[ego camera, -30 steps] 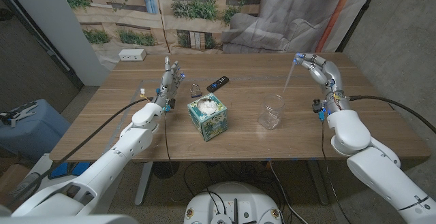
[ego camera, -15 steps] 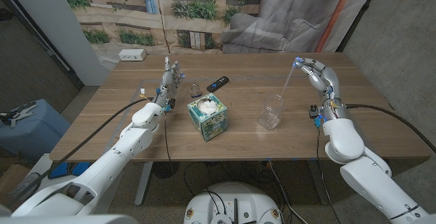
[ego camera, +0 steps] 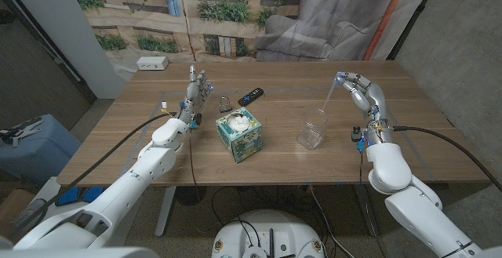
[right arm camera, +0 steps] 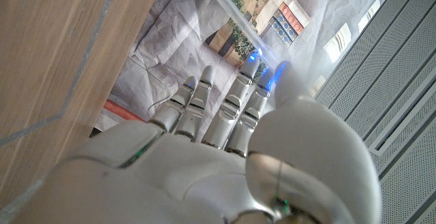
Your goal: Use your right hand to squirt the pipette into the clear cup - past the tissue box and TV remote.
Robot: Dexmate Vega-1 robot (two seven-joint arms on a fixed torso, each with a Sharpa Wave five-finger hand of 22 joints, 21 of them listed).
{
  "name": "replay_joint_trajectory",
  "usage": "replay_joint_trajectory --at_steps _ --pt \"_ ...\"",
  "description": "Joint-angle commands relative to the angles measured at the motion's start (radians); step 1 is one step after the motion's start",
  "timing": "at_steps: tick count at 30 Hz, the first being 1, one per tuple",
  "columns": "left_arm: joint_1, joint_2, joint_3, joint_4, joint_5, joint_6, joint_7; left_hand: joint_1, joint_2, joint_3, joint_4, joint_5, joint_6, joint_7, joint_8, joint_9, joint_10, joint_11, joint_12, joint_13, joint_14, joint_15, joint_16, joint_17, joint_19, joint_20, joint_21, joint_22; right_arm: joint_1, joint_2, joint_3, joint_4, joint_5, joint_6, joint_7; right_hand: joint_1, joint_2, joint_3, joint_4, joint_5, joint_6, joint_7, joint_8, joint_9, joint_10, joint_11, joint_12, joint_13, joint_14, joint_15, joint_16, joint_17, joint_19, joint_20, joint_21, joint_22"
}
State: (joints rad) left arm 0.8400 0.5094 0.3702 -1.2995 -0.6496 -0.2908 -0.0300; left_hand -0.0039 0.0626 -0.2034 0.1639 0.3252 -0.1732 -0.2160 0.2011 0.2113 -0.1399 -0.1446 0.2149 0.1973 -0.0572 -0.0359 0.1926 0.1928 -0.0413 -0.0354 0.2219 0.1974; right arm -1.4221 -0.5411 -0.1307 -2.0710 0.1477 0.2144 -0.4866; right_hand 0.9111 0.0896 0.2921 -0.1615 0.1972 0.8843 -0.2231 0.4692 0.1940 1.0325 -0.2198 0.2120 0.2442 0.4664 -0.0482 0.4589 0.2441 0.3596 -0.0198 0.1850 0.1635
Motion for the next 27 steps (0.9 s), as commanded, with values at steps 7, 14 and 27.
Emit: replay_joint_trajectory --at_steps 7,14,27 --pt "0.001 0.000 0.000 -0.001 0.000 0.000 0.000 0.002 0.040 -0.006 -0.001 0.005 -0.002 -0.006 0.006 0.002 -0.002 -0.004 0.004 0.006 -0.009 -0.115 0.005 0.006 -0.012 -0.090 0.005 0.002 0.013 0.003 -0.045 0.038 -0.050 -0.002 -0.013 0.014 -0.001 -0.003 -0.005 0.009 0.003 0.002 -0.009 0.002 -0.010 0.001 0.001 0.006 -0.004 -0.139 0.005 0.004 0.006 -0.010 0.004 0.003" --pt "0.000 0.000 0.000 0.000 0.000 0.000 0.000 0.002 0.040 -0.006 0.000 0.005 -0.002 -0.006 0.006 0.002 -0.001 -0.006 0.005 0.006 -0.009 -0.115 0.006 0.006 -0.011 -0.090 0.005 0.002 0.024 -0.002 -0.066 0.066 -0.055 0.020 -0.002 0.016 -0.001 -0.004 -0.004 0.010 0.003 0.002 -0.011 0.003 -0.012 0.001 0.002 0.008 -0.006 -0.139 0.006 0.006 0.006 -0.012 0.004 0.003" --pt "0.001 0.000 0.000 0.000 0.000 0.000 0.000 0.002 0.040 -0.006 -0.001 0.005 -0.001 -0.006 0.006 0.002 -0.002 -0.004 0.004 0.006 -0.008 -0.115 0.006 0.006 -0.011 -0.090 0.005 0.002 0.024 -0.009 -0.079 0.088 -0.061 0.029 -0.005 0.022 -0.001 -0.005 -0.004 0.010 0.005 0.002 -0.013 0.003 -0.016 0.001 0.001 0.010 -0.013 -0.140 0.007 0.007 0.004 -0.014 0.003 0.003"
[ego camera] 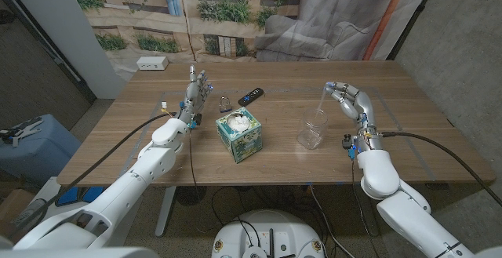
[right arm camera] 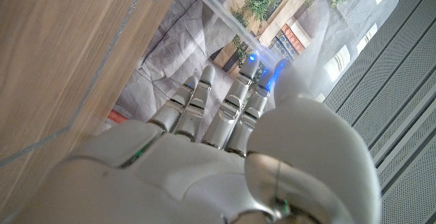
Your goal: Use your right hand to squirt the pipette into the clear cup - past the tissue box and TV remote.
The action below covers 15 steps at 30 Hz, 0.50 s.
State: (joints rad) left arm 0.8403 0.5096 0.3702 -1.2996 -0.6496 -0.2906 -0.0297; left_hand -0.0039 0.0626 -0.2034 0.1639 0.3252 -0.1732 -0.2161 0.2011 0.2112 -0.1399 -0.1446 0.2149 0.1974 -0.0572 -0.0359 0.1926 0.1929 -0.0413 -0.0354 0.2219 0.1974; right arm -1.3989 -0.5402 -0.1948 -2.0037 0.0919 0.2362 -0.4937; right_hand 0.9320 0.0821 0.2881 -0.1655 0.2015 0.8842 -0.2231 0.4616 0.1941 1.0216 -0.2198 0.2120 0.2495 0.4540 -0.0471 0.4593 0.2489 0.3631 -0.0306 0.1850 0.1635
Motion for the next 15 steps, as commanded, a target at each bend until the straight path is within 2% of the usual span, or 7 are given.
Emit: replay_joint_trajectory --at_steps 1,15 --pt "0.000 0.000 0.000 0.000 0.000 0.000 0.000 0.002 0.040 -0.006 -0.001 0.005 -0.001 -0.006 0.006 0.002 -0.002 -0.005 0.004 0.006 -0.008 -0.115 0.006 0.006 -0.011 -0.090 0.005 0.002 -0.002 -0.011 -0.015 0.020 -0.005 0.004 0.001 0.001 0.006 -0.001 0.000 0.006 0.005 0.002 -0.005 0.003 -0.005 0.001 0.001 0.004 -0.001 -0.141 0.006 0.003 0.000 -0.003 0.003 0.003" --pt "0.000 0.000 0.000 0.000 0.000 0.000 0.000 0.002 0.040 -0.006 0.000 0.005 -0.001 -0.006 0.006 0.002 -0.001 -0.004 0.005 0.006 -0.008 -0.116 0.006 0.006 -0.011 -0.091 0.005 0.002 -0.015 -0.039 -0.017 0.020 0.001 -0.013 0.016 0.000 0.006 -0.005 0.004 0.005 0.001 0.001 -0.010 0.003 -0.011 0.002 0.000 0.006 -0.008 -0.138 0.007 0.004 -0.001 -0.003 0.002 0.003"
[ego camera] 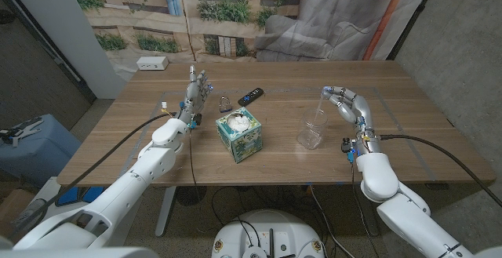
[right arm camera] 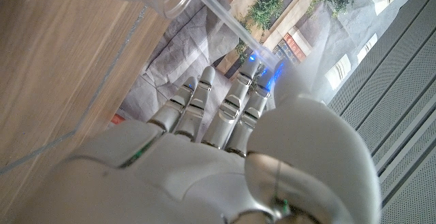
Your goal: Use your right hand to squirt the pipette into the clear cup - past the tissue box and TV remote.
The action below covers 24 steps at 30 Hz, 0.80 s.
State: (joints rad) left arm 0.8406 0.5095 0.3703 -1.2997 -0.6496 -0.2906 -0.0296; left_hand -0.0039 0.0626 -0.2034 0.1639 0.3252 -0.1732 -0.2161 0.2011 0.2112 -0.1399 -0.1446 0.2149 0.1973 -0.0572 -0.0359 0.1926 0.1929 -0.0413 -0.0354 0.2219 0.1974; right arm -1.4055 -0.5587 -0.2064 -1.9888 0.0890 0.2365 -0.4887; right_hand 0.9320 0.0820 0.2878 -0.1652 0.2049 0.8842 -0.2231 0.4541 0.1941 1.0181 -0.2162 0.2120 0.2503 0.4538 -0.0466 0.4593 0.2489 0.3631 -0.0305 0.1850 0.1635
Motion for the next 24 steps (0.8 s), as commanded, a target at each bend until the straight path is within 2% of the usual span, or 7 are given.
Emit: replay_joint_trajectory --at_steps 1,24 --pt "0.000 0.000 0.000 0.000 0.000 0.000 0.000 0.002 0.040 -0.006 0.000 0.005 -0.001 -0.006 0.006 0.002 0.000 -0.003 0.005 0.006 -0.008 -0.115 0.006 0.006 -0.011 -0.091 0.005 0.002 -0.008 -0.023 -0.006 0.006 0.004 -0.015 0.013 -0.001 0.006 -0.005 0.004 0.002 0.001 0.001 -0.003 0.003 -0.008 -0.002 -0.001 0.005 -0.008 -0.138 0.007 0.004 -0.002 -0.003 0.002 0.003" --pt "-0.001 0.000 0.000 0.001 0.000 0.000 -0.001 0.002 0.040 -0.006 0.000 0.005 -0.001 -0.006 0.006 0.002 -0.001 -0.006 0.005 0.006 -0.009 -0.115 0.005 0.006 -0.011 -0.089 0.005 0.002 0.014 -0.017 -0.036 0.067 -0.006 0.023 0.004 0.008 0.009 -0.007 0.002 0.003 0.008 0.002 -0.005 0.004 -0.017 -0.002 0.000 0.009 -0.008 -0.142 0.013 0.008 -0.001 -0.004 0.003 0.003"
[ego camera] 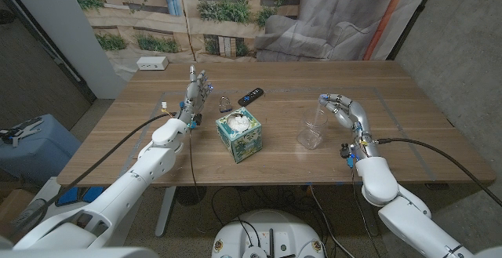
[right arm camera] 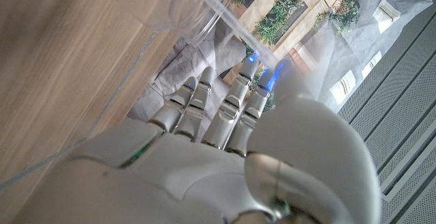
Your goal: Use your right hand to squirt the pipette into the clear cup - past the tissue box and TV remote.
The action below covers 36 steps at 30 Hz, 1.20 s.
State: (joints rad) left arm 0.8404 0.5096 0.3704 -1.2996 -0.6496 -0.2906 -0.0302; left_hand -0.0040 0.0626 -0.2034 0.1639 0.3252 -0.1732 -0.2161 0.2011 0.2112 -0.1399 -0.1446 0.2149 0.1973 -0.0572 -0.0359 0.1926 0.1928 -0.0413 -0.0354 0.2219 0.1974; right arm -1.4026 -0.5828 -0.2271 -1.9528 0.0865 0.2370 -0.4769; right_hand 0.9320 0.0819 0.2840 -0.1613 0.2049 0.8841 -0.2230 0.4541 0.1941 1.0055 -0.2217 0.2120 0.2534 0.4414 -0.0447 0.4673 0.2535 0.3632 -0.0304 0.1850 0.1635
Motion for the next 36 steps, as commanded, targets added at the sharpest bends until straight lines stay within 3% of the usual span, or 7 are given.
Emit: replay_joint_trajectory --at_steps 1,36 --pt "-0.001 0.000 0.000 0.000 0.000 0.000 0.000 0.002 0.040 -0.006 0.000 0.005 -0.001 -0.006 0.006 0.002 -0.001 -0.006 0.005 0.006 -0.009 -0.115 0.005 0.006 -0.011 -0.090 0.005 0.002 0.013 0.009 -0.017 0.033 -0.005 0.023 -0.011 0.008 0.009 -0.003 -0.002 0.003 0.008 0.002 -0.005 0.004 -0.004 0.004 0.000 0.006 0.005 -0.144 0.005 0.003 -0.001 -0.005 0.003 0.003" --pt "0.000 0.001 0.000 0.000 0.000 0.000 0.000 0.002 0.040 -0.006 0.000 0.004 -0.001 -0.006 0.006 0.002 -0.001 -0.004 0.005 0.006 -0.008 -0.115 0.006 0.006 -0.011 -0.091 0.005 0.002 0.041 0.028 -0.051 0.088 0.022 0.024 -0.025 0.023 0.013 -0.005 -0.002 0.003 0.021 0.002 -0.006 0.005 0.015 0.004 0.014 0.017 0.015 -0.149 0.018 0.008 0.012 -0.012 0.006 0.003"
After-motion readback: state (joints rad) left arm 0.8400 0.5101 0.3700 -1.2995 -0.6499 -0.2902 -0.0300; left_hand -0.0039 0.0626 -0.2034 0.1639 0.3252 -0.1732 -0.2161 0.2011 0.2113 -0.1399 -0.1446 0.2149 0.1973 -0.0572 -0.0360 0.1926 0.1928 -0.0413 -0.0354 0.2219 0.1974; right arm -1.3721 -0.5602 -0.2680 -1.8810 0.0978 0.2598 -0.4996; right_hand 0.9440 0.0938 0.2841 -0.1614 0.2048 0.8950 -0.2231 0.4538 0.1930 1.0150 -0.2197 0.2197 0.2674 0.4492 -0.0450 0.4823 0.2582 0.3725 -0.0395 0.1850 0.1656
